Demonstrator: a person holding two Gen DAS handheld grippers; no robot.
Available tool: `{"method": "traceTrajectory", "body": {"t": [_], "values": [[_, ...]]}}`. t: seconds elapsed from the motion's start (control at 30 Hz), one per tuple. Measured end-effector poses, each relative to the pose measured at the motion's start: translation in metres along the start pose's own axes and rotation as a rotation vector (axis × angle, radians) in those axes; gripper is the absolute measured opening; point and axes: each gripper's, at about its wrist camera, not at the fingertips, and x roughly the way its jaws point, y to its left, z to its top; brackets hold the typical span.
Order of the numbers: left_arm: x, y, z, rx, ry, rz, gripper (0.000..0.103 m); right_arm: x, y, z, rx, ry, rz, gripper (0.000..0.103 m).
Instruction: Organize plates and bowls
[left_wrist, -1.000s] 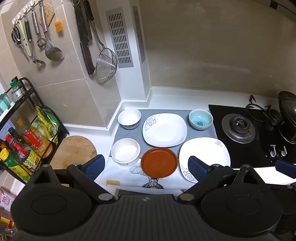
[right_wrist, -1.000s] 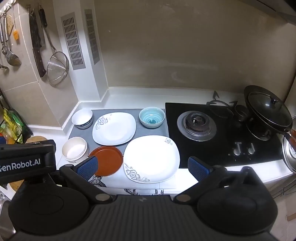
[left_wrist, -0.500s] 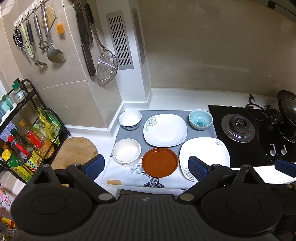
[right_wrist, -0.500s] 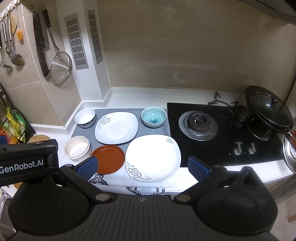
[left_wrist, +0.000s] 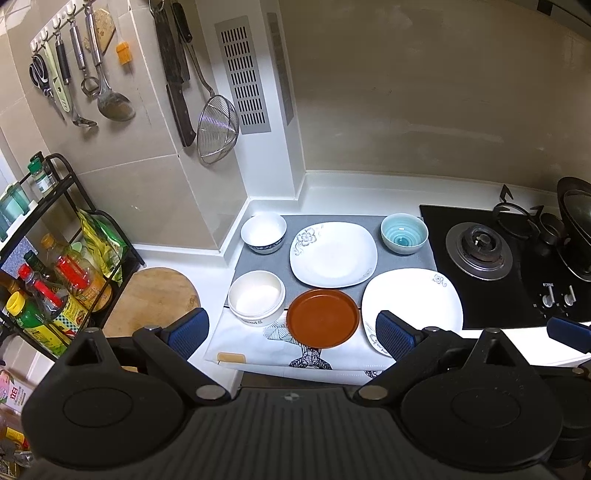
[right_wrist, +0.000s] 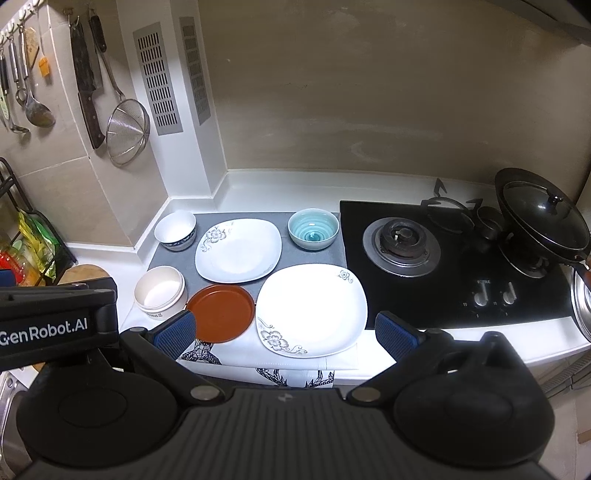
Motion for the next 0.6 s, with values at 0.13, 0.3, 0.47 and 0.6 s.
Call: {"method": "traceTrajectory", "body": {"t": [0.13,0.3,0.47,0.6], "values": [[0.001,0.002,0.000,0.001,0.003,0.013,0.097,0.004,0.001,0.001,0.002,0.008,0.010,0.103],[0.003,0.004,-0.001,-0.001,0.008,0.016,0.097,0.007,0.002,0.001,-0.001,0.010,0.018,0.103],[0.005,0.004,-0.002,0.002,0.009,0.017,0.097,0.010,0.003,0.001,0.002,0.013,0.023,0.103],[0.009,0.004,-0.002,0.003,0.016,0.015,0.097,0.014,0.005,0.001,0.004,0.020,0.022,0.103]]}}
